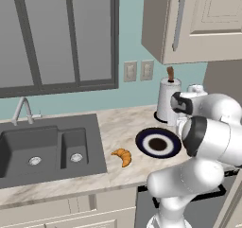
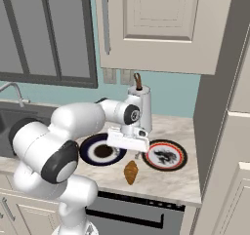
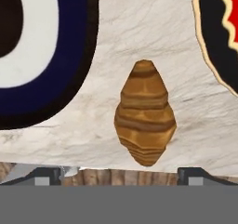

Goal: Place the pastries on the plates.

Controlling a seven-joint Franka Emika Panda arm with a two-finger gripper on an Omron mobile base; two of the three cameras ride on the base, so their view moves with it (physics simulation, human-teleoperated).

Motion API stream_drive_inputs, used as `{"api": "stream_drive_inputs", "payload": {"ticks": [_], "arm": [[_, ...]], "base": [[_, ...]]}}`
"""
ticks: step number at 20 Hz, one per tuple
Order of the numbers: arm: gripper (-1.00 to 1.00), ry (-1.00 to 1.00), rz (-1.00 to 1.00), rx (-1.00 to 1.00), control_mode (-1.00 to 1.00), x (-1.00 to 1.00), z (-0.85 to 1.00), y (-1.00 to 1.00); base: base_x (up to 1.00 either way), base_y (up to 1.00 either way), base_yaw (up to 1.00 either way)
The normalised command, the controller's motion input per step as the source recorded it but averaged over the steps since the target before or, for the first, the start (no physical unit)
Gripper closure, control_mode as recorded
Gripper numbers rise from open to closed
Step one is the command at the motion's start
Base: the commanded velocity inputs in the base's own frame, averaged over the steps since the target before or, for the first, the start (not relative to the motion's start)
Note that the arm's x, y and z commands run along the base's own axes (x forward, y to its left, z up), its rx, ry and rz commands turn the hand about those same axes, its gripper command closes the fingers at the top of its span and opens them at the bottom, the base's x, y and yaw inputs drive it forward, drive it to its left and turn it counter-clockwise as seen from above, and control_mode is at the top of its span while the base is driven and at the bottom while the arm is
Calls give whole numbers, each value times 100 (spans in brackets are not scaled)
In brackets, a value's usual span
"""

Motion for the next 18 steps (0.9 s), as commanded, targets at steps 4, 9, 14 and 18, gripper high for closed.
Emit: {"api": "stream_drive_inputs", "payload": {"ticks": [4,9,14,18], "arm": [[-100,0,0,1,-100,-1,-10,-34],[-100,0,10,4,-100,-21,-17,-16],[-100,-2,14,1,-100,0,-9,-4],[-100,0,10,0,-100,1,-4,0]], "base": [[0,0,0],[0,0,0],[0,0,0],[0,0,0]]}}
